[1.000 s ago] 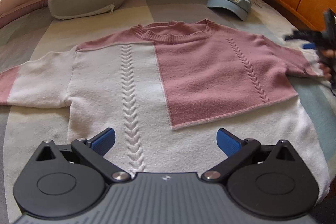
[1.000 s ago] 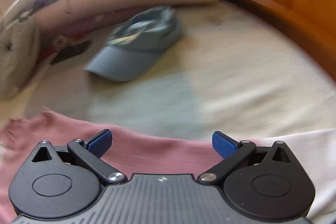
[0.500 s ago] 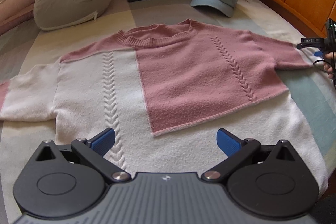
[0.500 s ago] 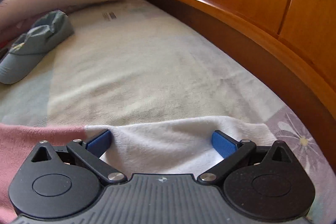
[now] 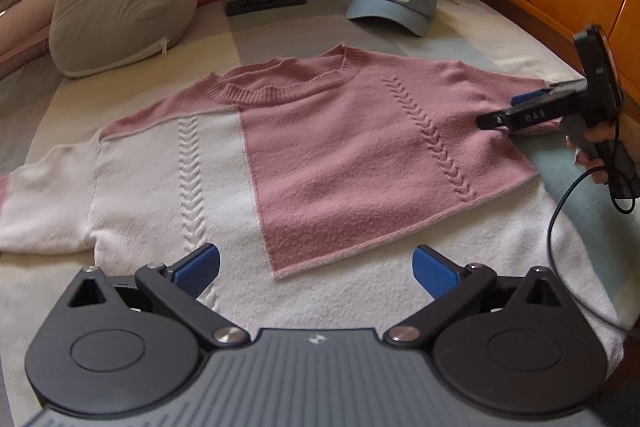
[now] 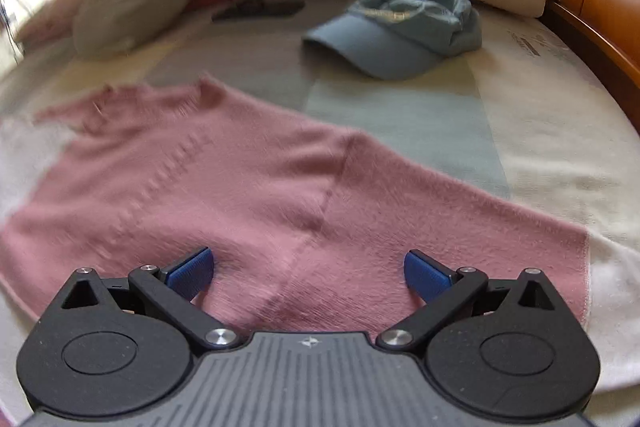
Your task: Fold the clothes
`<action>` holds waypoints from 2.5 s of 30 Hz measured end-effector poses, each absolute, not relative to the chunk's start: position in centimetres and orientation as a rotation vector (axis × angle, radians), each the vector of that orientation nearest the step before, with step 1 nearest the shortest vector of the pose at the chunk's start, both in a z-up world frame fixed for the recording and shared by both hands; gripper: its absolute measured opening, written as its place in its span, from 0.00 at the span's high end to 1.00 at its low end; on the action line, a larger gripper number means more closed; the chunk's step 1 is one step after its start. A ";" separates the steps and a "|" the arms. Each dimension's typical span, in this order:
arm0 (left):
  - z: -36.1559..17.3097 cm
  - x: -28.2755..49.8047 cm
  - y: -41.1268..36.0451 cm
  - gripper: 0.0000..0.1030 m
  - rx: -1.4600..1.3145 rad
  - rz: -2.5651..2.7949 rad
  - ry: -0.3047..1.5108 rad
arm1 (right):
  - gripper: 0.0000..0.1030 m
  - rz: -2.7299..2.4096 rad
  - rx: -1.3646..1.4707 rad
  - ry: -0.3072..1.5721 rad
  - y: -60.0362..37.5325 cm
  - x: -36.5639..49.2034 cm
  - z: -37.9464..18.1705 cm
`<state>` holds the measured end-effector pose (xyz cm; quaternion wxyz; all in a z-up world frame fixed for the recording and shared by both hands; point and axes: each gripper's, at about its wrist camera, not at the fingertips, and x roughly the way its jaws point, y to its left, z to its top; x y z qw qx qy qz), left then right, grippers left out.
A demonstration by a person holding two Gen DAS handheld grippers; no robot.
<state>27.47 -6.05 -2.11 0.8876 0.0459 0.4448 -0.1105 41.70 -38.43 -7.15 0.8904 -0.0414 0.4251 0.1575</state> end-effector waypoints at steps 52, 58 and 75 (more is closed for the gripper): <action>-7.8 38.2 -2.5 0.02 0.046 -0.360 0.914 | 0.00 0.183 -0.064 0.930 -25.4 32.9 -7.2; -4.2 42.5 -3.2 0.01 -0.139 -0.543 0.871 | 0.00 0.165 -0.058 0.904 -25.8 31.4 -6.7; -5.3 56.7 -8.2 0.02 -0.221 -0.436 0.914 | 0.00 0.120 0.060 0.869 -28.6 25.6 -6.2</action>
